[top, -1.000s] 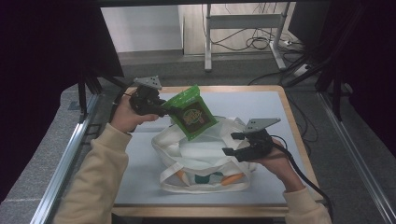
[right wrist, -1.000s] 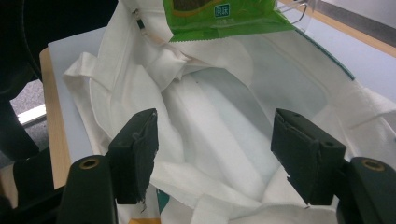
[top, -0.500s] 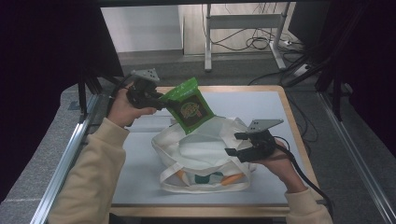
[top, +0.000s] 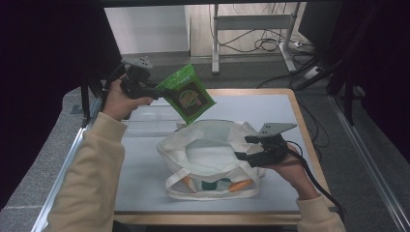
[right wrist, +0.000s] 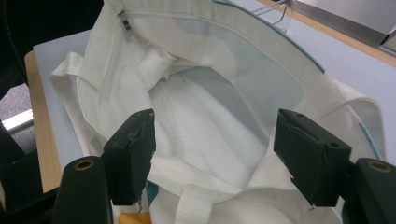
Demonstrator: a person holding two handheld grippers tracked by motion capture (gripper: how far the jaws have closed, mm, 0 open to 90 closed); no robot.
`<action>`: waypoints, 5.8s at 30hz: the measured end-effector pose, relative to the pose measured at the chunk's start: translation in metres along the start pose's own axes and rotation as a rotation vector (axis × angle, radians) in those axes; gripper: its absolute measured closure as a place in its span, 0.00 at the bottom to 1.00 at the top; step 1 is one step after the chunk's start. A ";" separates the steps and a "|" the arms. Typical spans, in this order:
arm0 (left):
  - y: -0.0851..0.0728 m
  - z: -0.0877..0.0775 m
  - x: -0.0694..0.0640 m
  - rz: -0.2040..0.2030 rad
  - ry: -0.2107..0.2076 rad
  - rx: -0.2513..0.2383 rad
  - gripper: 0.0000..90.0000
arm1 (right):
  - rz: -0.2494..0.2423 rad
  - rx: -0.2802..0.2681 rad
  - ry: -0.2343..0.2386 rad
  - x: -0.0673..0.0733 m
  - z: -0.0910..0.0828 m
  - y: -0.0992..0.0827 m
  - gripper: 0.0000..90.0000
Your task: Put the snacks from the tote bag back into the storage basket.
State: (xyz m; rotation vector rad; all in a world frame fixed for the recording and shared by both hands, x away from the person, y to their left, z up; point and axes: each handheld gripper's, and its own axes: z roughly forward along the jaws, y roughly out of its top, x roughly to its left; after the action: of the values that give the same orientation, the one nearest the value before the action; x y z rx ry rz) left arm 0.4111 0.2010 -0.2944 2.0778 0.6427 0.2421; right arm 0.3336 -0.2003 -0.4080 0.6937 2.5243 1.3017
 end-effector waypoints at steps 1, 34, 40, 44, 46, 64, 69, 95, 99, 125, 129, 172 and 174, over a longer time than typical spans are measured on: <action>0.001 0.000 0.001 0.002 0.003 0.006 0.85 | 0.001 0.000 0.000 0.000 -0.001 0.000 0.33; 0.016 0.004 0.065 -0.087 0.094 0.105 0.85 | 0.010 -0.009 0.021 -0.001 -0.002 -0.001 0.32; 0.013 0.009 0.073 -0.097 0.093 0.134 0.85 | 0.006 0.004 0.016 -0.002 0.000 -0.003 0.32; 0.010 0.012 0.079 -0.104 0.103 0.155 0.85 | 0.006 0.001 0.016 -0.001 0.001 -0.002 0.32; 0.009 0.013 0.083 -0.110 0.105 0.162 0.85 | 0.007 0.002 0.015 -0.001 0.000 -0.003 0.32; -0.009 0.037 0.112 -0.103 0.099 0.225 0.85 | 0.009 0.015 0.008 -0.002 0.002 -0.006 0.32; -0.011 0.042 0.116 -0.107 0.087 0.211 0.85 | 0.013 0.019 0.005 -0.002 0.004 -0.006 0.32; -0.032 0.050 0.149 -0.118 0.118 0.256 0.85 | 0.023 0.026 -0.003 0.007 -0.002 -0.012 0.32; -0.037 0.051 0.152 -0.124 0.121 0.265 0.85 | 0.022 0.029 -0.001 0.007 0.001 -0.013 0.32; -0.054 0.094 0.168 -0.135 0.156 0.313 0.84 | 0.027 0.055 0.001 0.005 0.009 -0.015 0.31; -0.056 0.098 0.171 -0.126 0.173 0.314 0.80 | 0.027 0.059 -0.001 0.006 0.010 -0.015 0.31; -0.061 0.123 0.176 -0.057 0.242 0.322 0.73 | 0.034 0.079 0.003 0.003 0.016 -0.017 0.31; -0.060 0.123 0.176 -0.059 0.268 0.300 0.67 | 0.033 0.079 0.004 0.003 0.016 -0.017 0.31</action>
State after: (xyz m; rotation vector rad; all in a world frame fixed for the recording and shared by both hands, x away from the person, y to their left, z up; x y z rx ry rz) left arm 0.5889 0.2320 -0.4261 2.3297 0.9488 0.4163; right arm 0.3317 -0.1960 -0.4310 0.7531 2.5905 1.2200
